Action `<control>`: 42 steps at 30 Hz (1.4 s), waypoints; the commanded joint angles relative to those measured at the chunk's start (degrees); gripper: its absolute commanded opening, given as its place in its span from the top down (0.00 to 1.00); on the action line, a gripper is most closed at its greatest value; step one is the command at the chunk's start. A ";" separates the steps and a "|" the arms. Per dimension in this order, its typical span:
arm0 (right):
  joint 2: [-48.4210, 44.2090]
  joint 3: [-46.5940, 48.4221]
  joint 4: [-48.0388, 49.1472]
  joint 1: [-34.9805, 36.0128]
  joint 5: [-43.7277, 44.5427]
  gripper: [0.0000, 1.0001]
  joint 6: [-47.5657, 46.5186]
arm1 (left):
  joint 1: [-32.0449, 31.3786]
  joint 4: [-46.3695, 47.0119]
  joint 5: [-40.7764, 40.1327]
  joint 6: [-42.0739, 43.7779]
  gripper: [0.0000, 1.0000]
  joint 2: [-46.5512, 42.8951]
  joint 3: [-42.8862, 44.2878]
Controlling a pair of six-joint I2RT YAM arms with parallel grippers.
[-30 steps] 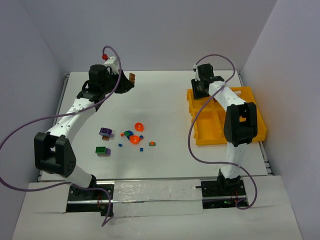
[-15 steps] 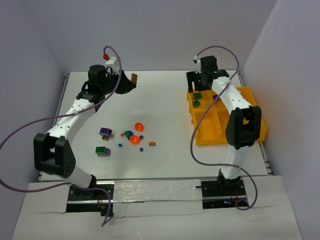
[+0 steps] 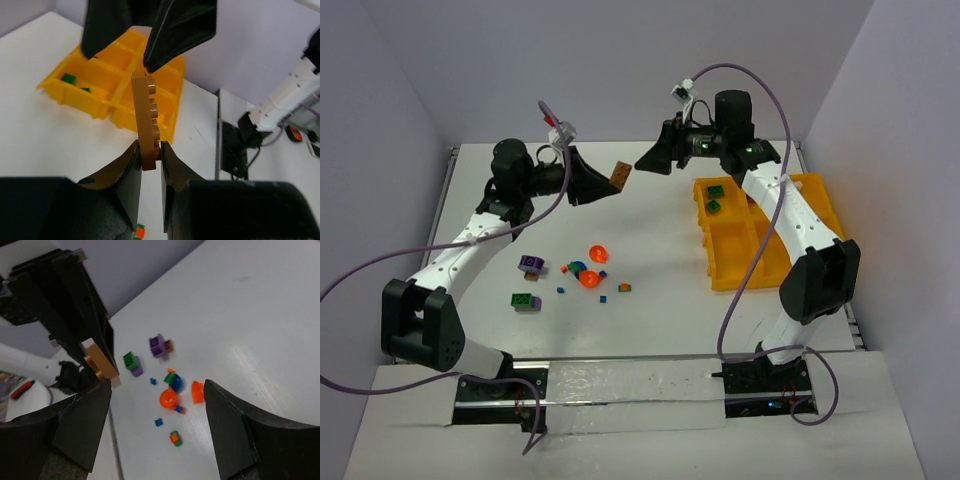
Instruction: Sort the legos into containers by color
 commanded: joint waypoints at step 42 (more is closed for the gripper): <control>-0.24 17.47 -58.27 -20.17 9.02 1.00 -50.56 | 5.69 -19.80 -1.97 18.50 0.01 -4.61 2.20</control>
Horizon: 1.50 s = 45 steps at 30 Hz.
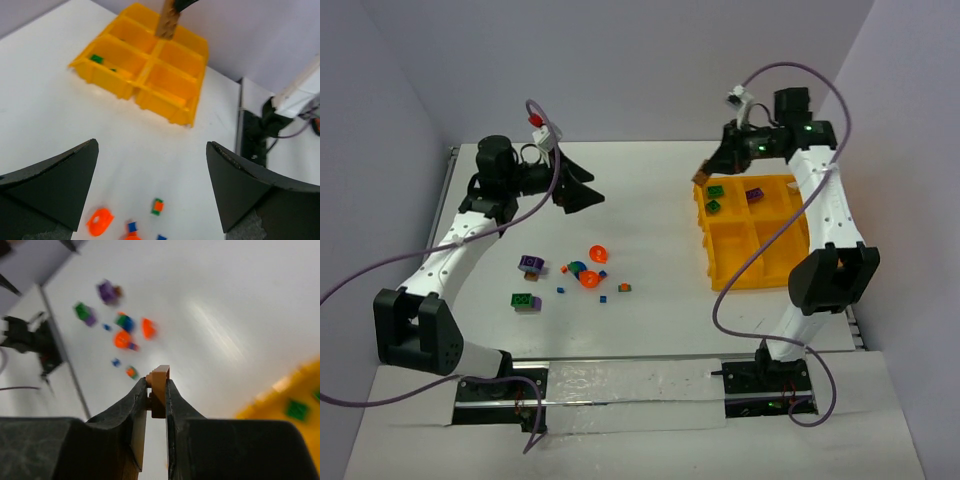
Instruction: Sort the legos into containers by color
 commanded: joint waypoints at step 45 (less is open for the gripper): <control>8.05 -16.48 -7.53 -26.54 67.38 0.85 -16.78 | 2.12 -23.05 -11.99 15.22 0.01 2.81 9.78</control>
